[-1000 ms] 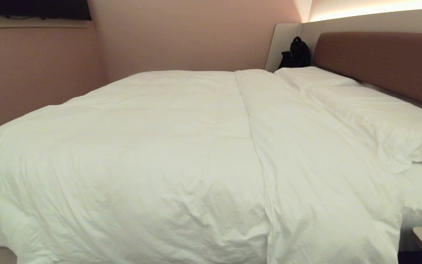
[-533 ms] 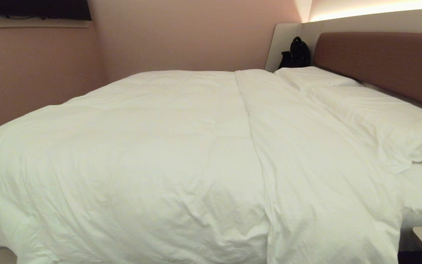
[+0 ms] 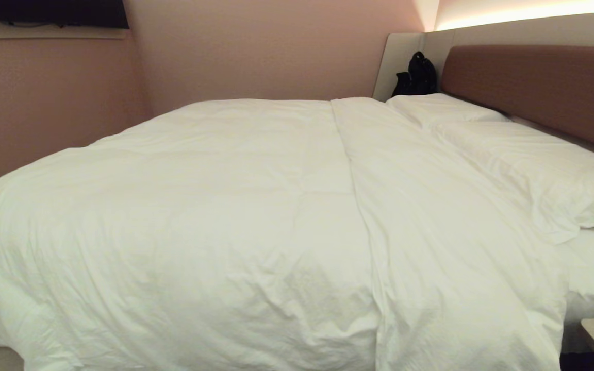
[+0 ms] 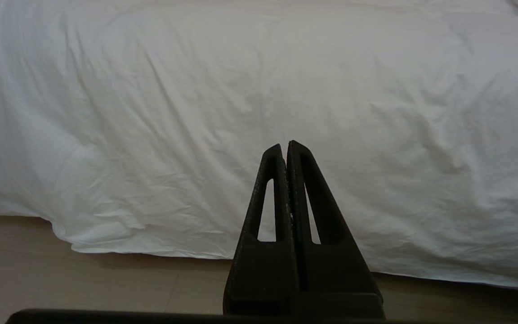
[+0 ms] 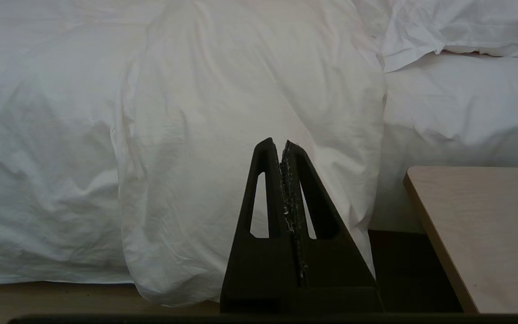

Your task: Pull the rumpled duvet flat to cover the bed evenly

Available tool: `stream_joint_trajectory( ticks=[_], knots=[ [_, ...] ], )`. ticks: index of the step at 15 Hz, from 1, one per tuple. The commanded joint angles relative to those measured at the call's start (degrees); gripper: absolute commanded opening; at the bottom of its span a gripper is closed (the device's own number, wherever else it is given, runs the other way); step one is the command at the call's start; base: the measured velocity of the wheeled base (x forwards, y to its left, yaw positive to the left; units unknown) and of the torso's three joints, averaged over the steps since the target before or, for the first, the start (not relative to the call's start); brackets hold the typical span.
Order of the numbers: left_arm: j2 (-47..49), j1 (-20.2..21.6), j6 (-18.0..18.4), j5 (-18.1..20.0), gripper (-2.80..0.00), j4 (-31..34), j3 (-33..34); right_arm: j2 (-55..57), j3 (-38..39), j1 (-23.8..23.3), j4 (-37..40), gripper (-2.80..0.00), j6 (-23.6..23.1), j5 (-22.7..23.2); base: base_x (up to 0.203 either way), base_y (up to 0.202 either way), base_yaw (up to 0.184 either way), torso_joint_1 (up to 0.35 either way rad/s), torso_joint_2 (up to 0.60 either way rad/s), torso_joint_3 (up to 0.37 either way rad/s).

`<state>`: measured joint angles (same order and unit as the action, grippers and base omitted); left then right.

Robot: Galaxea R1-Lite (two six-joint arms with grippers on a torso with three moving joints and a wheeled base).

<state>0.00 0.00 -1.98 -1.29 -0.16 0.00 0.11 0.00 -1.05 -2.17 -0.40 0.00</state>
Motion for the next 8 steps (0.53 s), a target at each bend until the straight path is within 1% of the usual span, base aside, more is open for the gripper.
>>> stream_joint_trajectory(
  ticks=[1, 8],
  knots=[
    [0.0, 0.0, 0.0, 0.0, -2.8, 0.0, 0.0, 0.0, 0.0, 0.0, 0.0, -2.8, 0.0, 0.0, 0.0, 0.0, 0.0, 0.0, 0.0, 0.0],
    [0.0, 0.0, 0.0, 0.0, -2.8, 0.0, 0.0, 0.0, 0.0, 0.0, 0.0, -2.8, 0.0, 0.0, 0.0, 0.0, 0.0, 0.0, 0.0, 0.0]
  ],
)
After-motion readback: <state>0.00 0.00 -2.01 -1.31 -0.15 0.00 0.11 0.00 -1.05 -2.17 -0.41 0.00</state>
